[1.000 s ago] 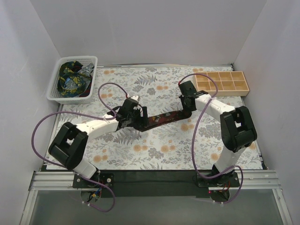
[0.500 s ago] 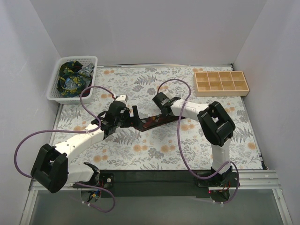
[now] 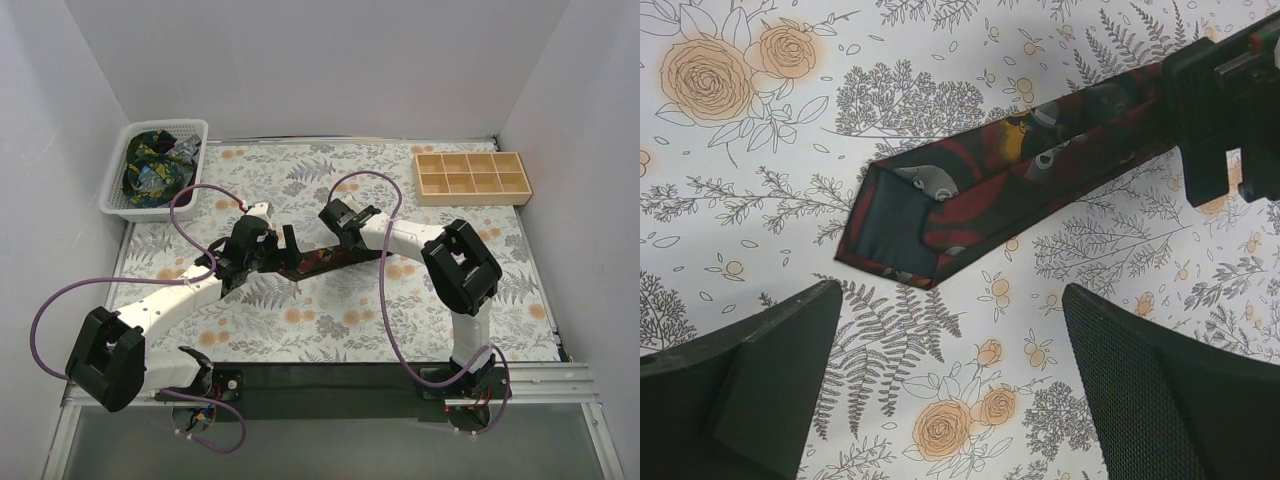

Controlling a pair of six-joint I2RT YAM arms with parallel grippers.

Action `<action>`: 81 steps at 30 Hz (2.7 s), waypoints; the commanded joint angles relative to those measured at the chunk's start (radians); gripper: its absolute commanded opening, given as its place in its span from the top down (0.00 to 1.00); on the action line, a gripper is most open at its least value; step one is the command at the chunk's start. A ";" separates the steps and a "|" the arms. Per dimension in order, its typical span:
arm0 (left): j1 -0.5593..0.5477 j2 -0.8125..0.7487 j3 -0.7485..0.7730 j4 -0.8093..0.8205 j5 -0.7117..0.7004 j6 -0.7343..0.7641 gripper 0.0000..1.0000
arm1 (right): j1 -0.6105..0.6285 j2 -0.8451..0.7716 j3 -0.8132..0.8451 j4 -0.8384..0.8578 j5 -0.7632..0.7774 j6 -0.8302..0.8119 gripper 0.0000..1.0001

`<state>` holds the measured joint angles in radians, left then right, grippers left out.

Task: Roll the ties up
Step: Roll the tie

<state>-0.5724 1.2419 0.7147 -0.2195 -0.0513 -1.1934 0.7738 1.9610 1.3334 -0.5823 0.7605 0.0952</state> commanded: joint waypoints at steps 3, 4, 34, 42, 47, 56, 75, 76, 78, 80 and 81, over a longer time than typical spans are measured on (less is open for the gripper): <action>0.003 -0.009 0.015 0.016 0.042 -0.018 0.14 | 0.007 -0.129 0.041 -0.022 -0.108 0.015 0.30; 0.003 -0.006 0.020 0.016 0.047 -0.031 0.14 | 0.007 -0.143 0.041 -0.021 -0.121 0.015 0.30; -0.213 0.745 0.698 0.103 0.120 -0.092 0.27 | -0.689 -0.565 -0.536 0.562 -1.145 0.207 0.21; -0.208 0.757 0.631 0.106 0.084 -0.104 0.48 | -0.699 -0.482 -0.565 0.676 -1.250 0.239 0.22; -0.187 0.746 0.583 0.114 0.093 -0.123 0.49 | -0.699 -0.455 -0.571 0.694 -1.268 0.242 0.23; -0.162 0.734 0.565 0.111 0.125 -0.129 0.49 | -0.699 -0.332 -0.516 0.720 -1.377 0.157 0.23; -0.172 0.625 0.655 0.098 0.151 0.395 0.02 | -0.703 -0.513 -0.572 0.687 -1.239 0.211 0.14; -0.176 0.636 0.667 0.097 0.159 0.482 0.02 | -0.705 -0.527 -0.583 0.685 -1.230 0.228 0.13; -0.191 0.668 0.695 0.100 0.168 0.563 0.02 | -0.709 -0.574 -0.615 0.685 -1.212 0.265 0.11; -0.201 0.691 0.712 0.100 0.179 0.647 0.02 | -0.711 -0.623 -0.651 0.674 -1.186 0.276 0.08; -0.204 0.705 0.723 0.101 0.186 0.664 0.02 | -0.712 -0.640 -0.660 0.667 -1.173 0.282 0.07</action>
<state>-0.7563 1.9236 1.3880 -0.1192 0.1024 -0.7265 0.0704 1.3834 0.7067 0.1017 -0.4683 0.3309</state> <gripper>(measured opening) 0.981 0.921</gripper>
